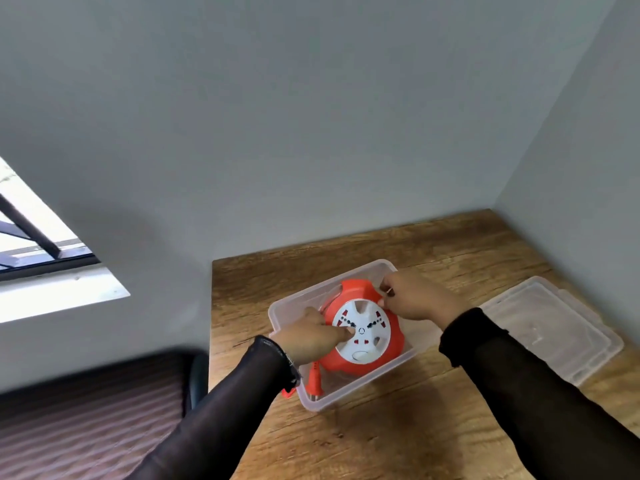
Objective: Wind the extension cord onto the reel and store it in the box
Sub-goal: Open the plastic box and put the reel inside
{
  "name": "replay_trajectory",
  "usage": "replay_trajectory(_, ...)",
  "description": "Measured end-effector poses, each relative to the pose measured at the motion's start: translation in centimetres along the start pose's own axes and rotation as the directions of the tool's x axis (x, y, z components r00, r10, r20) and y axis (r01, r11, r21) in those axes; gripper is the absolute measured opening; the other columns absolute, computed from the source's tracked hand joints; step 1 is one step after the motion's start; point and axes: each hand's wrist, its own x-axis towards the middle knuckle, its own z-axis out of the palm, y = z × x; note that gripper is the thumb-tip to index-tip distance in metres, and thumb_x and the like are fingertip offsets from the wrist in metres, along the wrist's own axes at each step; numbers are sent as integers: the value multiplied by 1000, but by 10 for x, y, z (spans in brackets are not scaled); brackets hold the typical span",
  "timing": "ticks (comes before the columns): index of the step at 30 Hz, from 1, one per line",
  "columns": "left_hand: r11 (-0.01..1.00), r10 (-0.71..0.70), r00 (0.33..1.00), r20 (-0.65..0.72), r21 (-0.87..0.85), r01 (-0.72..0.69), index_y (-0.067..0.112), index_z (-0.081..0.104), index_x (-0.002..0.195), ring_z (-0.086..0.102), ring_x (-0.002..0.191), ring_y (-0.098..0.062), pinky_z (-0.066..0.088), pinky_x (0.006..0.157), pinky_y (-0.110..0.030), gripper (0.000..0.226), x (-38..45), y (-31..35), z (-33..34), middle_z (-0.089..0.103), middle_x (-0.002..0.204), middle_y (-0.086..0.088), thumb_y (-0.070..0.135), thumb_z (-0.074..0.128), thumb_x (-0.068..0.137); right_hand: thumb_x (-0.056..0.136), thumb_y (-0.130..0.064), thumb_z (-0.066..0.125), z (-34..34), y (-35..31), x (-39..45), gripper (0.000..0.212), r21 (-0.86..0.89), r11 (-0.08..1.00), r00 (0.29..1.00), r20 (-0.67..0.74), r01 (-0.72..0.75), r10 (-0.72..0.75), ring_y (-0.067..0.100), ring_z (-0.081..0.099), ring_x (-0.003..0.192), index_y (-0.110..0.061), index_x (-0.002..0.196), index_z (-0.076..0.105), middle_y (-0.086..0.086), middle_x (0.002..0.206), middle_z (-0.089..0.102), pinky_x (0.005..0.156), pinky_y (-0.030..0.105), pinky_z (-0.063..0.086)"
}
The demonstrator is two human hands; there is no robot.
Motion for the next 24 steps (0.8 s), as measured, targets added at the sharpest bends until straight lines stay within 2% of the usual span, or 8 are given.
replay_trajectory(2, 996, 59, 998, -17, 71, -58, 17, 54, 104, 65, 99, -22, 56, 89, -36, 31, 2, 6, -1, 66, 105, -3, 37, 67, 84, 88, -19, 57, 7, -2, 2, 18, -48, 999, 996, -84, -23, 18, 22, 62, 85, -9, 100, 65, 8, 95, 68, 71, 31, 48)
replay_trajectory(3, 977, 113, 992, -52, 187, -101, 16, 58, 105, 66, 99, -24, 57, 89, -39, 34, 5, 8, -1, 67, 106, -6, 40, 65, 82, 87, -19, 59, 9, -2, 2, 15, -53, 998, 986, -164, -25, 16, 21, 63, 82, -9, 95, 68, 7, 91, 70, 70, 30, 49)
replay_trajectory(6, 790, 360, 918, -165, 578, -206, 14, 55, 123, 56, 111, -28, 51, 92, -39, 48, 9, 22, -1, 57, 120, -12, 42, 56, 84, 84, -19, 63, 6, 6, -1, 11, 45, 999, 901, -433, 5, 15, 17, 63, 73, -14, 77, 69, 1, 77, 69, 66, 28, 49)
replay_trajectory(9, 698, 530, 827, -186, 649, -301, 13, 51, 129, 53, 115, -27, 45, 96, -37, 47, 9, 45, 9, 53, 126, -9, 39, 53, 90, 85, -13, 56, 3, 30, -5, 11, 147, 988, 799, -587, -52, 130, 20, 59, 68, -12, 79, 65, 4, 74, 65, 58, 28, 44)
replay_trajectory(11, 633, 615, 774, -150, 680, -371, 14, 52, 127, 51, 117, -27, 42, 100, -38, 43, 15, 59, 23, 54, 127, -8, 37, 51, 91, 85, -8, 53, 5, 54, -10, 9, 190, 968, 777, -580, -165, 246, 24, 59, 74, -10, 88, 62, 8, 82, 65, 61, 29, 43)
replay_trajectory(16, 478, 674, 739, -21, 774, -415, 18, 49, 130, 42, 129, -30, 30, 110, -47, 42, 27, 84, 71, 48, 136, -6, 34, 47, 91, 88, -14, 51, 31, 106, -34, 22, 7, 854, 830, -228, -520, 508, 26, 61, 102, -7, 106, 60, 11, 110, 65, 80, 29, 44)
replay_trajectory(20, 459, 672, 739, 46, 758, -464, 20, 47, 133, 21, 145, -30, 10, 117, -54, 42, 34, 91, 99, 42, 143, -4, 34, 47, 94, 92, -23, 51, 51, 122, -42, 26, -86, 837, 831, -217, -540, 513, 22, 61, 105, -12, 114, 61, 7, 113, 64, 89, 29, 45)
replay_trajectory(24, 473, 711, 701, 44, 708, -525, 22, 47, 132, 21, 145, -27, 8, 118, -54, 42, 33, 91, 103, 44, 141, -1, 37, 50, 93, 91, -17, 44, 44, 115, -47, 27, -132, 839, 833, -270, -528, 482, 24, 58, 105, -9, 114, 56, 9, 114, 59, 88, 33, 47)
